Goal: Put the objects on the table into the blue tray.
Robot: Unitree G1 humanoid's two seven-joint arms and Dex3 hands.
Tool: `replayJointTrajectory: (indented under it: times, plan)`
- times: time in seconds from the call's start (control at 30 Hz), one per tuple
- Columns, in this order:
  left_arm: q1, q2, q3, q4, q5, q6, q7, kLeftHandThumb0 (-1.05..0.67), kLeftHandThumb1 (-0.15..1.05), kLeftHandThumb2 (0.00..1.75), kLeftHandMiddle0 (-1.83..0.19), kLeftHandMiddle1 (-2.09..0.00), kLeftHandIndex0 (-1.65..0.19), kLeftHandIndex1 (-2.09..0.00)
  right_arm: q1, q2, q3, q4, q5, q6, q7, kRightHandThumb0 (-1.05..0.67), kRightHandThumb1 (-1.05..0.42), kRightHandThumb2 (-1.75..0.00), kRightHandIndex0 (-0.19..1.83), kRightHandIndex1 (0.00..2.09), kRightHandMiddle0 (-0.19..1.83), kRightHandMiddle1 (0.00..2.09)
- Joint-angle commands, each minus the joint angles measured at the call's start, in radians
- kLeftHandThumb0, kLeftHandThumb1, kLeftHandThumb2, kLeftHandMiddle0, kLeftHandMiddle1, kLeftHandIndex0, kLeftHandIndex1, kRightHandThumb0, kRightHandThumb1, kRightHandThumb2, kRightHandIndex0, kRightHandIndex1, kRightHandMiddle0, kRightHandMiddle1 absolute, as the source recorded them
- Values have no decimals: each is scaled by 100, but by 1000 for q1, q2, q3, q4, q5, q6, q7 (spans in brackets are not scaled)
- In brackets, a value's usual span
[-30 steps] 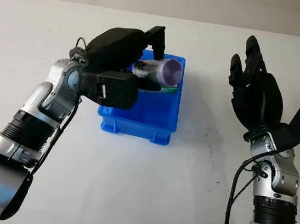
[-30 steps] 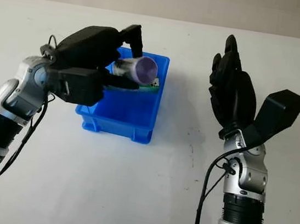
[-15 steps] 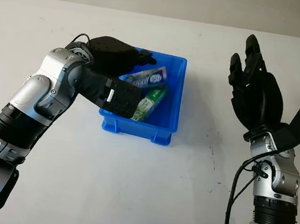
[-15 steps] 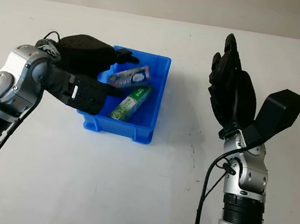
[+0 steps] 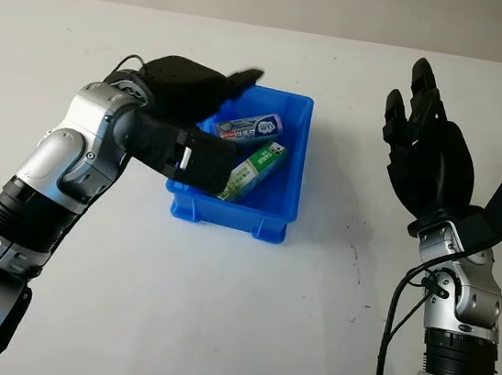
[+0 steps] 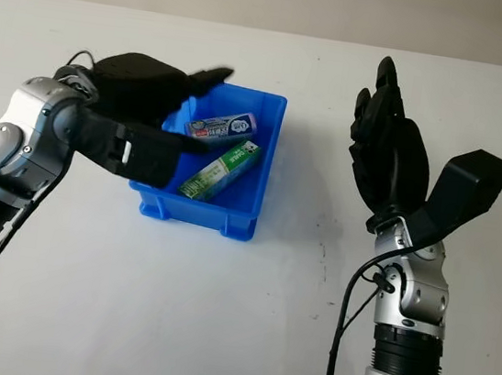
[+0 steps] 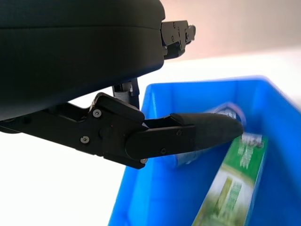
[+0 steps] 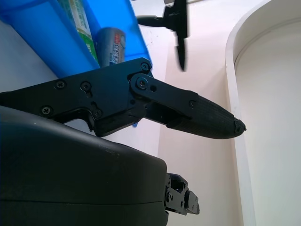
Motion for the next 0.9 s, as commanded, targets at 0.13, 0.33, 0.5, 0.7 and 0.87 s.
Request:
replayJointTrajectory:
  times: [0.13,0.33,0.5,0.7,0.87]
  plan:
    - [1,-104,224,-9,-350,0,58,-86,105,63,19,0,19,0,6,-3,1,-4,1,2,-2,-73,-105,-79,-19,0,-19,0]
    - [39,-204,435,-69,-725,104,90,-85,105,66,19,0,19,0,9,4,3,-1,5,-2,0,-73,-105,-79,-19,0,-19,0]
    - [106,-219,525,-118,-854,132,151,-84,105,70,19,0,19,0,7,7,7,-1,4,-5,3,-72,-105,-81,-19,0,-19,0]
    - [220,-235,583,-145,-918,83,211,-82,105,74,19,0,19,0,-1,9,16,3,-6,-11,-2,-73,-105,-82,-19,0,-19,0]
    - [310,-236,598,-101,-913,-16,236,-83,105,75,19,0,19,0,-9,8,28,0,-23,-11,-21,-75,-105,-83,-19,0,-19,0]
